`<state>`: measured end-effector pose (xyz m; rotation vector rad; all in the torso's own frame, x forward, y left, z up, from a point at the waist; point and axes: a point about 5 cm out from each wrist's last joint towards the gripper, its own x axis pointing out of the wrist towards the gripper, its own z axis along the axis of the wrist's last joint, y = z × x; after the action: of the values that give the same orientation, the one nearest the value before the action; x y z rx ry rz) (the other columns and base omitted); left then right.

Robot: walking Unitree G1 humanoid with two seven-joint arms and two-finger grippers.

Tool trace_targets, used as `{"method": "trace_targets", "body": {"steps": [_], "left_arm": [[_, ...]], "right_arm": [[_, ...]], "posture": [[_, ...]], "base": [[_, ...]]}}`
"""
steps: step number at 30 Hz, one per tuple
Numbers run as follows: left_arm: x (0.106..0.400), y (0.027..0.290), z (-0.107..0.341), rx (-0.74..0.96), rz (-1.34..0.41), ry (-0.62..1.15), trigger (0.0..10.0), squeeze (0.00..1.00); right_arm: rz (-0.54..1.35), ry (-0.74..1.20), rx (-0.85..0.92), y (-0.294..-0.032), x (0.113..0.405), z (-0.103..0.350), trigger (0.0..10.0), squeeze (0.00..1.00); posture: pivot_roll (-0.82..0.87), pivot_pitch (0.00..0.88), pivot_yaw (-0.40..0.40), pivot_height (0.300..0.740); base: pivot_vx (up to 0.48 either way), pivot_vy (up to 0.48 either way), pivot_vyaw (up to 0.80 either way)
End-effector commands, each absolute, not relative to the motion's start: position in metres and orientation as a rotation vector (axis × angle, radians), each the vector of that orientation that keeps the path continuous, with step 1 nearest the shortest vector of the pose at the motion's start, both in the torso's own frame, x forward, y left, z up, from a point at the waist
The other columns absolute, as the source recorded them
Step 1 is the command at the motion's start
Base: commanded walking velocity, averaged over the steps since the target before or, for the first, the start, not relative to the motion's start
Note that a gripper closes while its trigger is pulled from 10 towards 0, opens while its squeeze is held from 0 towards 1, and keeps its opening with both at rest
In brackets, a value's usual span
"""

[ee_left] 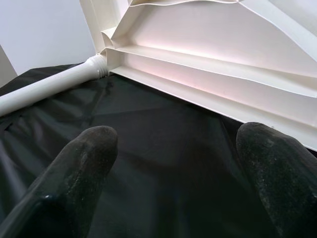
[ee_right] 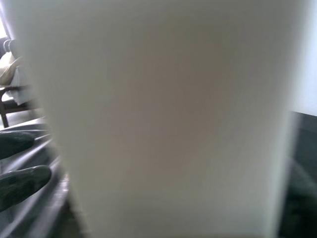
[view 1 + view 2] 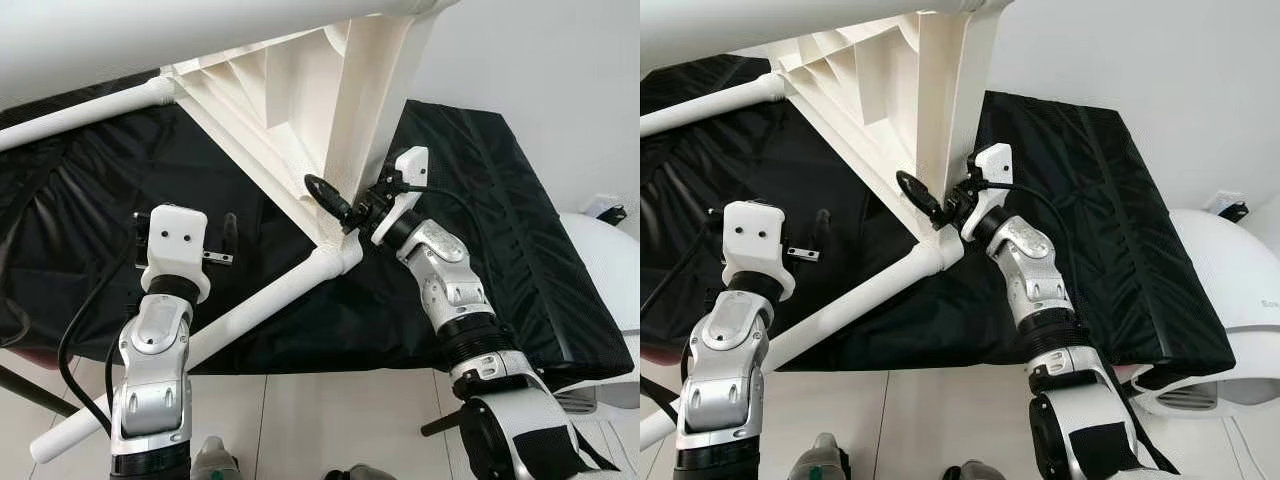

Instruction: Building children table

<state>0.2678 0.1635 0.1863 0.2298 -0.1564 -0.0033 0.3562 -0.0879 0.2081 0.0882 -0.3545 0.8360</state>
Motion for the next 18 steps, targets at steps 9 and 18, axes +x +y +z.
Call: {"method": "trace_targets", "body": {"steps": [9, 18], "left_arm": [[0.263, 0.157, 0.188, 0.182, 0.059, -0.171, 10.0, 0.0], [0.254, 0.13, 0.196, 0.179, -0.192, -0.222, 10.0, 0.0]], "right_arm": [[0.885, -0.391, 0.102, -0.083, 0.356, 0.212, 0.0, 0.0], [0.814, -0.416, 0.119, -0.092, 0.357, 0.214, 0.0, 0.0]], "posture": [[0.2, 0.063, -0.131, 0.74], [0.17, 0.078, -0.116, 0.74]], "base": [[0.0, 0.0, 0.0], [0.0, 0.0, 0.0]]}}
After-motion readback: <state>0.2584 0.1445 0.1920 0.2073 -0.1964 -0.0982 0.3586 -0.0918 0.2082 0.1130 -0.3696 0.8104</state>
